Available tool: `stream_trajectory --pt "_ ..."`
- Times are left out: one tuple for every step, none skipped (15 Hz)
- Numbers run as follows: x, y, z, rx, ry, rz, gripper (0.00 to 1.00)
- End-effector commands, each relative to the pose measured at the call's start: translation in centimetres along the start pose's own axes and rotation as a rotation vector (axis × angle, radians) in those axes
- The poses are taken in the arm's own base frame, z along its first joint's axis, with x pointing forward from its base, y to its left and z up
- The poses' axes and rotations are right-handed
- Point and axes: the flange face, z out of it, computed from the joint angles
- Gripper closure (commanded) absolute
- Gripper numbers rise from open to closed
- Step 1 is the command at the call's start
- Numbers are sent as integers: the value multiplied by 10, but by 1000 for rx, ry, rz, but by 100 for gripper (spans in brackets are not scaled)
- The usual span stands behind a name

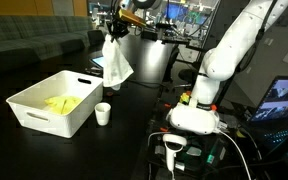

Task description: Pick up the cloths from the table and put them in the box, then pick up the marker and seal tape and put them in the cup

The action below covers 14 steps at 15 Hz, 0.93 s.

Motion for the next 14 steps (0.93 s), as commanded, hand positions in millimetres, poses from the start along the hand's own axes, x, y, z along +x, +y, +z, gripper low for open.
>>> stream_trajectory --pt "-9 -31 -39 59 68 -3 98" --pt "-13 -46 -47 71 82 -15 98" --pt "-14 -53 -54 83 91 -28 98" --pt "-17 -65 -61 94 100 -46 98" --pt "-18 -75 -67 105 107 -58 98" --pt "-17 -86 -72 114 119 -62 98" --pt "-16 -97 -76 123 127 -66 98" --pt "-14 -109 -80 136 133 -58 98" --pt "-11 -119 -84 147 139 -48 98" --pt "-6 -132 -84 157 138 -37 98" --pt "-2 -141 -85 165 137 -29 98" --pt "5 -153 -81 171 131 -20 98" --pt "9 -162 -78 175 127 -15 98" --pt "16 -174 -71 177 116 -16 98"
